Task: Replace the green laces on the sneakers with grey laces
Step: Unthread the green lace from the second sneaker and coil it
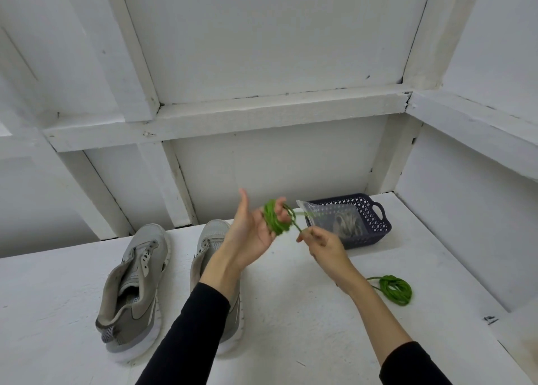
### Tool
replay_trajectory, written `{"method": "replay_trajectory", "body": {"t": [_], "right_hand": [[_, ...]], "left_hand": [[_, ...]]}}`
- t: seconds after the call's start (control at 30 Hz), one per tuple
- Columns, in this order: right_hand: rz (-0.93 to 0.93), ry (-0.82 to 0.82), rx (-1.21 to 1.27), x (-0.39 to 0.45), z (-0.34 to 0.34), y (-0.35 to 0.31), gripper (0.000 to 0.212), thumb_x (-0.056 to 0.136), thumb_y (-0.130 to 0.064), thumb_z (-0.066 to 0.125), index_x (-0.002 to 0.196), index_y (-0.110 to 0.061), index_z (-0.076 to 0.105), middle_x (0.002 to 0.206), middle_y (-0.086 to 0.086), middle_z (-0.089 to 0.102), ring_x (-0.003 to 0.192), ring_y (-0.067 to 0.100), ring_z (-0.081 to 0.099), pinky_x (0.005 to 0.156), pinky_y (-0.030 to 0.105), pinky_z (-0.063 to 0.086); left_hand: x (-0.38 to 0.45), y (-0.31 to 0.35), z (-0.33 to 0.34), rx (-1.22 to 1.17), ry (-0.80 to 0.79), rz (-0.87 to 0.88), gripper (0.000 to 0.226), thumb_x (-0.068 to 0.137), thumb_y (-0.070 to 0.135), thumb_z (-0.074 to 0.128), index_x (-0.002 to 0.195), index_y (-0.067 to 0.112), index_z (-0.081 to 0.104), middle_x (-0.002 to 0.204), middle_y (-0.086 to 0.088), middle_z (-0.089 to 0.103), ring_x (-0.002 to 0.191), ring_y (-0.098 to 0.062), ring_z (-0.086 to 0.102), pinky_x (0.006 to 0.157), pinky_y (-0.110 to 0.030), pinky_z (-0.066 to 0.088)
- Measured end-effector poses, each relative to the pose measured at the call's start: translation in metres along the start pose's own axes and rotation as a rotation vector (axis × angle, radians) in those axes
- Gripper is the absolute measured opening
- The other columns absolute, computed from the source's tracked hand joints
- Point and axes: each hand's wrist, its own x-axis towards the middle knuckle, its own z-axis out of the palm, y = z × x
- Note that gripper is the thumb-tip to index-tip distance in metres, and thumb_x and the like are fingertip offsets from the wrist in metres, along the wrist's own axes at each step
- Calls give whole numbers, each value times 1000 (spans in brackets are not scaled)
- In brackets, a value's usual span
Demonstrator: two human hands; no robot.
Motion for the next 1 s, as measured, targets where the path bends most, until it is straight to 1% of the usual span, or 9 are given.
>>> {"method": "replay_trajectory", "body": {"t": [0.07, 0.17, 0.27, 0.37, 0.47, 0.53, 0.67, 0.87, 1.0], "right_hand": [[6, -133, -70, -3, 1, 4, 24, 100, -23, 50, 90, -9, 67, 48, -18, 40, 52, 3, 32, 51, 13, 29], [7, -279, -159, -5, 0, 2, 24, 101, -23, 47, 94, -20, 69, 54, -17, 38, 58, 1, 36, 65, 17, 37], [-51, -241, -210, -4, -2, -9, 23, 101, -22, 47, 91, -23, 68, 57, -16, 44, 58, -1, 40, 67, 19, 38], [-141, -103, -302, 1, -6, -19, 14, 96, -28, 57, 86, -21, 65, 59, -18, 55, 57, -2, 46, 60, 19, 37], [-186, -2, -272, 6, -14, -23, 16, 95, -27, 59, 82, -19, 62, 62, -3, 58, 56, 5, 47, 58, 25, 41], [-168, -14, -246, 9, -19, -25, 18, 97, -22, 54, 81, -16, 59, 65, -1, 60, 56, 3, 46, 60, 21, 39], [-96, 4, -146, 12, -21, -17, 19, 99, -21, 51, 84, -10, 58, 67, -2, 62, 57, 1, 46, 63, 21, 37], [125, -35, 77, 1, -10, -2, 21, 101, -32, 47, 106, -16, 59, 85, 0, 67, 66, 11, 54, 56, 23, 41], [148, -60, 321, -7, -3, -7, 41, 88, -47, 56, 110, -13, 62, 81, 2, 65, 62, 12, 53, 54, 24, 40]], "left_hand": [[6, 3, -8, -176, 56, 116, 86, 92, 69, 23, 129, -4, 48, 121, -16, 66, 113, -21, 63, 106, -32, 41], [13, -3, -14, 217, 187, 138, 82, 96, 62, 11, 143, -2, 34, 142, -12, 52, 135, -20, 46, 110, -30, 30], [12, -20, -21, 628, 130, 9, 63, 102, 49, 10, 133, 7, 46, 127, -1, 61, 129, -19, 51, 106, -29, 34], [4, -27, -27, 914, -22, -120, 22, 97, 28, 41, 109, 18, 57, 99, 7, 65, 105, -17, 61, 83, -18, 41], [-2, -30, -29, 1097, -127, -212, 22, 97, 9, 47, 116, 10, 59, 114, -2, 69, 105, -9, 62, 85, -19, 44], [-6, -33, -28, 1118, -168, -184, 14, 99, 12, 52, 106, 7, 63, 86, 2, 72, 83, -7, 65, 79, -20, 45], [-6, -38, -26, 883, -199, -100, 24, 101, 23, 49, 86, 8, 60, 53, 12, 43, 54, -7, 44, 62, -18, 43], [-4, -34, -15, -185, 106, 56, 35, 103, 32, 36, 78, 12, 49, 50, 9, 29, 41, -6, 31, 68, -22, 46], [0, -37, -18, -378, 206, 89, 37, 105, 34, 33, 78, 13, 47, 50, 7, 30, 41, -6, 32, 73, -24, 41]]}}
